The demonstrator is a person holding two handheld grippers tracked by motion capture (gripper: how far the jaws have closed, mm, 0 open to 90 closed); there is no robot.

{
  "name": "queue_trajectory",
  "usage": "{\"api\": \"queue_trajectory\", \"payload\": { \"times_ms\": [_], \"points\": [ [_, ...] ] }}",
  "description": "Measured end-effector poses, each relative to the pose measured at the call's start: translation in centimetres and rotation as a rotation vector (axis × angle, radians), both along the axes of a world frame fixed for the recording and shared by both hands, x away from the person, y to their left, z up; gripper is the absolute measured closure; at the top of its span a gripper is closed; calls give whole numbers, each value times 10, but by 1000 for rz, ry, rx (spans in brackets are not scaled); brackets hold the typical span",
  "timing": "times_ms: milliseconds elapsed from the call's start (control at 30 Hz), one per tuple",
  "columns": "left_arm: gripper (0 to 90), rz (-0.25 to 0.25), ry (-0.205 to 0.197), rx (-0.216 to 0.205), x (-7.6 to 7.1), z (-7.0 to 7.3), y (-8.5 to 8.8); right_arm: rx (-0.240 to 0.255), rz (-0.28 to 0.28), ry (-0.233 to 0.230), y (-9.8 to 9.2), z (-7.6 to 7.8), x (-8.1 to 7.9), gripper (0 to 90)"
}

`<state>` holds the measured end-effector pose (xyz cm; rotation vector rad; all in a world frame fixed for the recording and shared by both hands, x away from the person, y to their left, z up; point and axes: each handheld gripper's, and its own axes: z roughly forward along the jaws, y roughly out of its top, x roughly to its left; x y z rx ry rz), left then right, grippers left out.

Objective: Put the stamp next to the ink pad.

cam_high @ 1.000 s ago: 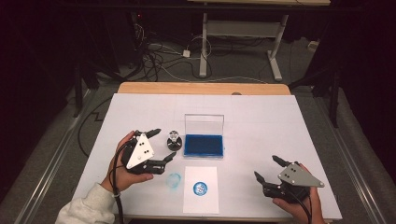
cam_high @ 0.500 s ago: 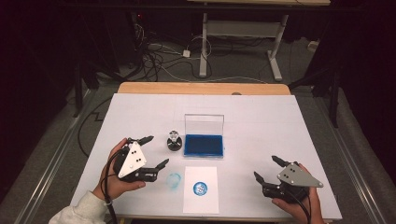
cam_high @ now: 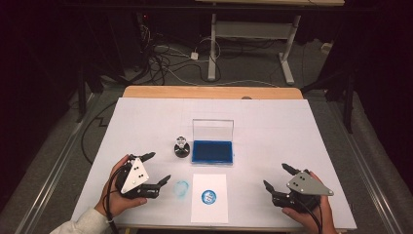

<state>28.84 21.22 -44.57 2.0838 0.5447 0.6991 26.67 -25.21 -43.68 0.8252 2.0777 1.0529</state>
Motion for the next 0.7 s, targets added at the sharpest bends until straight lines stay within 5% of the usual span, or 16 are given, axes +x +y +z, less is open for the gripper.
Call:
{"api": "queue_trajectory", "payload": {
  "times_ms": [333, 467, 700],
  "points": [
    [166, 43, 86, 26, 1, -24, 19, -9, 3, 9, 2, -7, 1, 227],
    [166, 30, 86, 84, -1, -28, 13, -6, -1, 8, 2, -8, 1, 227],
    [165, 30, 70, 80, -2, -26, 11, -16, -6, 8, 1, -8, -2, 227]
  ]
}}
